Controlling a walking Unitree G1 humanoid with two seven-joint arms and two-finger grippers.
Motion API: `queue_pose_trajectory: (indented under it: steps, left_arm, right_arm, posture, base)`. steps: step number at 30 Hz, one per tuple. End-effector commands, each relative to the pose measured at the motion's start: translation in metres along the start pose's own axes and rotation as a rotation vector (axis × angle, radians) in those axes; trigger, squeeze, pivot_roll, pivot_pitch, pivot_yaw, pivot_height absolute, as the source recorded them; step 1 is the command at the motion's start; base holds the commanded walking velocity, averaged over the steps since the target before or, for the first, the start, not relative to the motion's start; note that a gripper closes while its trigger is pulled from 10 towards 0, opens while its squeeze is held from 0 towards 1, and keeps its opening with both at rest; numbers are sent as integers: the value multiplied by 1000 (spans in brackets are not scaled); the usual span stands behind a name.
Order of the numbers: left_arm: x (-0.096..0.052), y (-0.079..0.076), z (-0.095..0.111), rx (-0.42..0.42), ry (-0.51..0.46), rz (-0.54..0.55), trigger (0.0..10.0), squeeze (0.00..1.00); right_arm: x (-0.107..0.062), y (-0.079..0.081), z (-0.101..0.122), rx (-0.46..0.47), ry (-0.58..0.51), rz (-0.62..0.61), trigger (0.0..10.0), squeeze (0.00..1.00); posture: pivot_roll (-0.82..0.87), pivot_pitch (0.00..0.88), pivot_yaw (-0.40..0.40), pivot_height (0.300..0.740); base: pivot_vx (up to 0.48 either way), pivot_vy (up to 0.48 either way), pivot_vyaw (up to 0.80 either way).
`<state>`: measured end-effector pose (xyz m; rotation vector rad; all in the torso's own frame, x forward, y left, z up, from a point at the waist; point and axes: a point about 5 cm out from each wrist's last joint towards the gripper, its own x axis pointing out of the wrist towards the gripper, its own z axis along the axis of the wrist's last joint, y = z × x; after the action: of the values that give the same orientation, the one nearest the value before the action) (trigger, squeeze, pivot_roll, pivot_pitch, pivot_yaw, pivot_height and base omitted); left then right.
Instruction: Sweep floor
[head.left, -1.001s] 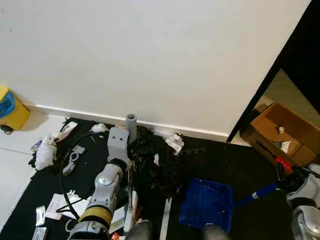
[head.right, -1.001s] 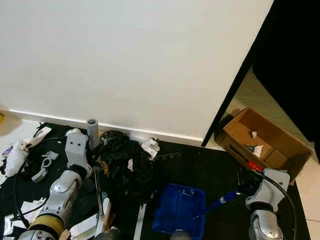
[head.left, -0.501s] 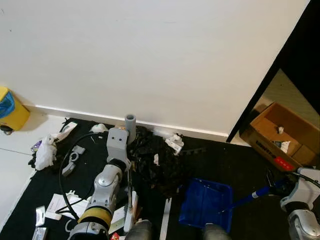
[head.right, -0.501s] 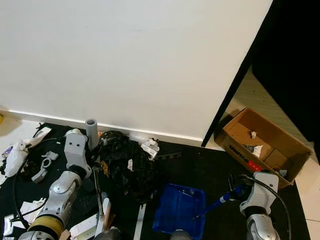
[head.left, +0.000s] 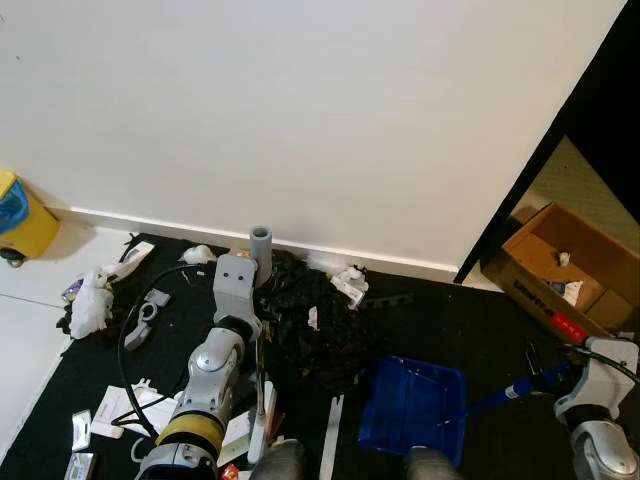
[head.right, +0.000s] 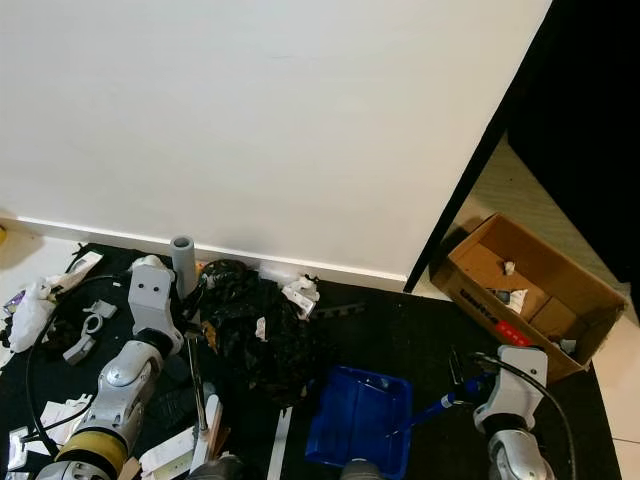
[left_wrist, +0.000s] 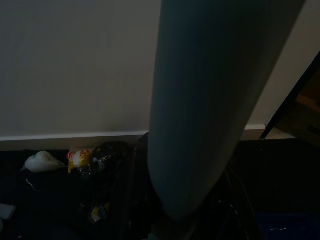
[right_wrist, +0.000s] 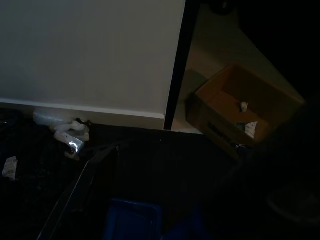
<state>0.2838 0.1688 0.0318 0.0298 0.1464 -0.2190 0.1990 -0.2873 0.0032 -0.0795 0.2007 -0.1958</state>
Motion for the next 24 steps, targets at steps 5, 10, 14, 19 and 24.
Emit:
queue_pose_trajectory:
  steps: [5,10,14,19,24]
  left_arm:
    - [-15,-6,-31,-68,137,3,10000,0]
    - [-15,-6,-31,-66,138,3,10000,0]
    - [-15,-6,-31,-66,137,2,10000,0]
    - [-15,-6,-30,-65,137,2,10000,0]
    - [-14,-6,-30,-66,136,2,10000,0]
  right_arm:
    - [-1,-4,-2,2,2,-6,431,0]
    - [1,-4,-1,-11,3,-7,10000,0]
    - [3,-5,0,-19,2,-10,10000,0]
    - [4,-5,0,-23,0,-11,10000,0]
    - [6,-3,2,-6,-13,0,2196,0]
  posture:
    - [-4,129,-4,740]
    - [-3,126,-3,740]
    - [-4,126,-3,740]
    - [-4,127,-2,740]
    - [-4,128,-1,740]
  base:
    - [0,0,0]
    - [0,0,0]
    - [0,0,0]
    - [0,0,0]
    - [0,0,0]
